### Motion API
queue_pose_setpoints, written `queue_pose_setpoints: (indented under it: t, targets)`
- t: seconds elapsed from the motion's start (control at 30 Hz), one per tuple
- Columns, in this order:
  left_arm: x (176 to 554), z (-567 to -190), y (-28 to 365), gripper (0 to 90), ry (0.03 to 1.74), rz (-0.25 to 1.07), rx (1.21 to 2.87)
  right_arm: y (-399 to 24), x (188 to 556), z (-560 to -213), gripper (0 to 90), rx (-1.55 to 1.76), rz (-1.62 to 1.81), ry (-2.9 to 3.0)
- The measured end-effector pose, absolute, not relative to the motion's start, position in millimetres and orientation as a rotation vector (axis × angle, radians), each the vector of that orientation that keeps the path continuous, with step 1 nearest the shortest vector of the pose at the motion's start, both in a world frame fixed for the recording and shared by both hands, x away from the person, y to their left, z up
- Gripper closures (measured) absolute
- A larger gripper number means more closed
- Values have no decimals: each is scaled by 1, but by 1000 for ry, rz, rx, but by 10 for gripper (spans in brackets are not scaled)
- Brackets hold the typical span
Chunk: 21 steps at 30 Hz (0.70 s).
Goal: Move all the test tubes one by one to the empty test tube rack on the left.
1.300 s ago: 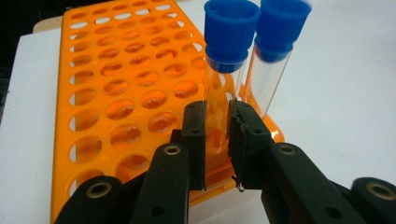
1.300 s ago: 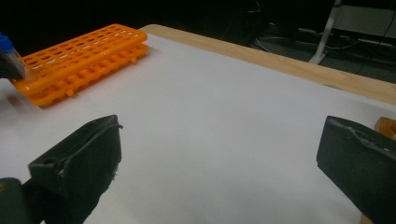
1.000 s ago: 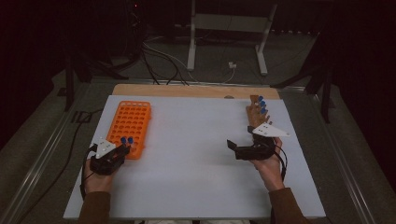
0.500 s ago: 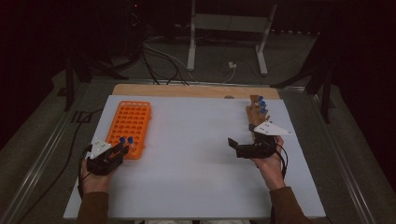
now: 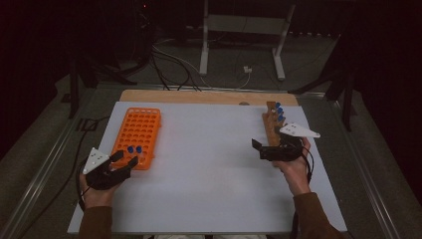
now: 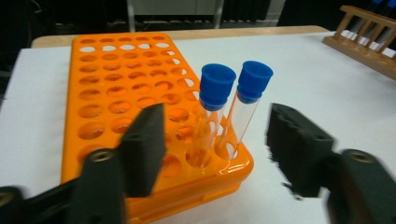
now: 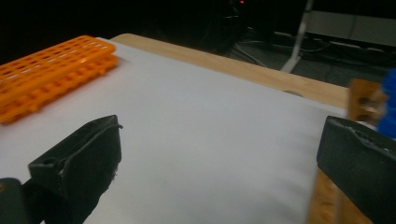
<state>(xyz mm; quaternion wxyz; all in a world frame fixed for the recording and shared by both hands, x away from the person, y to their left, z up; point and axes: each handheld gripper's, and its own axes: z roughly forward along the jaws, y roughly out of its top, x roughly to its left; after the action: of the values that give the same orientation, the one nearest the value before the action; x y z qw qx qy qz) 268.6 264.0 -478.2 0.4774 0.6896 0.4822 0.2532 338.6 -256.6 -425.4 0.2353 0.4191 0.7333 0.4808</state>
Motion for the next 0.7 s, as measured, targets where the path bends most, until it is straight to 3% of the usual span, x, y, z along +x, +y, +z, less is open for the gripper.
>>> queue_pose_setpoints:
  t: [0.23,0.5,0.7]
  targets:
    - [267,-476,261,28,1195,636,1684,-273,350,-424,2,1179,1268,1988]
    - [267,-477,259,8,1194,636,1695,-290,367,-428,3,1235,1194,1967]
    - [267,-477,259,8,1197,635,1693,-307,383,-428,50,1302,1166,1929]
